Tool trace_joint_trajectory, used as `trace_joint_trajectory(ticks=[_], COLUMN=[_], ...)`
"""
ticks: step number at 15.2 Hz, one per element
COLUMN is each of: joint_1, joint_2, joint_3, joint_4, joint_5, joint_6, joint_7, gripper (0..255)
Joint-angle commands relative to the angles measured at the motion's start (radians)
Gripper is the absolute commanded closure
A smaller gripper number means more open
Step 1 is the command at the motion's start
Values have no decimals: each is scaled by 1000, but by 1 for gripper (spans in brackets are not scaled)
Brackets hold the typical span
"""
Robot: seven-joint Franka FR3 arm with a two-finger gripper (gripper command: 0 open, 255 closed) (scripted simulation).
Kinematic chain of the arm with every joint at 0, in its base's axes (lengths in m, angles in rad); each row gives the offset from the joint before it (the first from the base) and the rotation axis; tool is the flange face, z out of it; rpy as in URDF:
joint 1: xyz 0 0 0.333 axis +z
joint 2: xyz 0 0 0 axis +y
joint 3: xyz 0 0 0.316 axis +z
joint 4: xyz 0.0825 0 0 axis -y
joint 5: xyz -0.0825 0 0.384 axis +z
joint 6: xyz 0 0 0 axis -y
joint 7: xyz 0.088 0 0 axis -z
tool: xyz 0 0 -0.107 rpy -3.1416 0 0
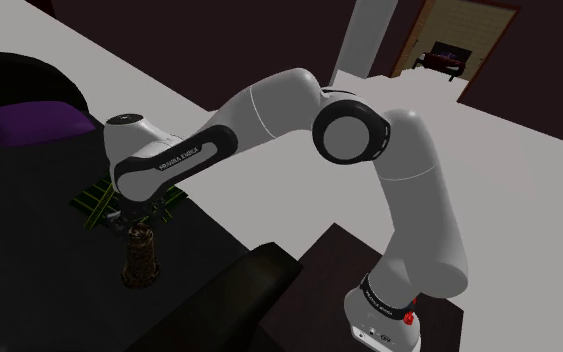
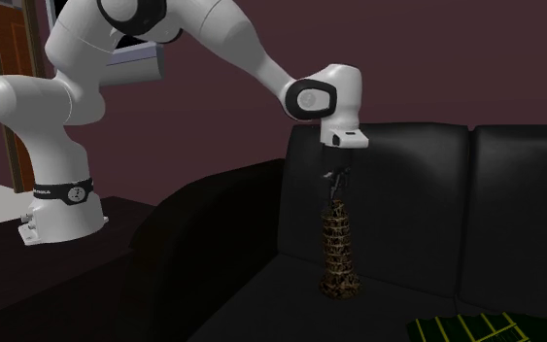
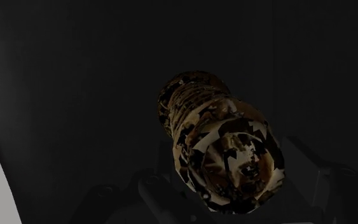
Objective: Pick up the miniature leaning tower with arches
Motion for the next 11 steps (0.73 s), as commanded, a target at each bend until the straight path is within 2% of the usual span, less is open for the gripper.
trace_joint_trajectory(ticks=[1, 11], joint_1=[-2, -9], joint_2=[-18, -80], joint_3=[3, 13], joint_4=[0, 14], joint_5=[3, 16], joint_6=[-17, -92], joint_7=[-1, -4], gripper=[255, 255])
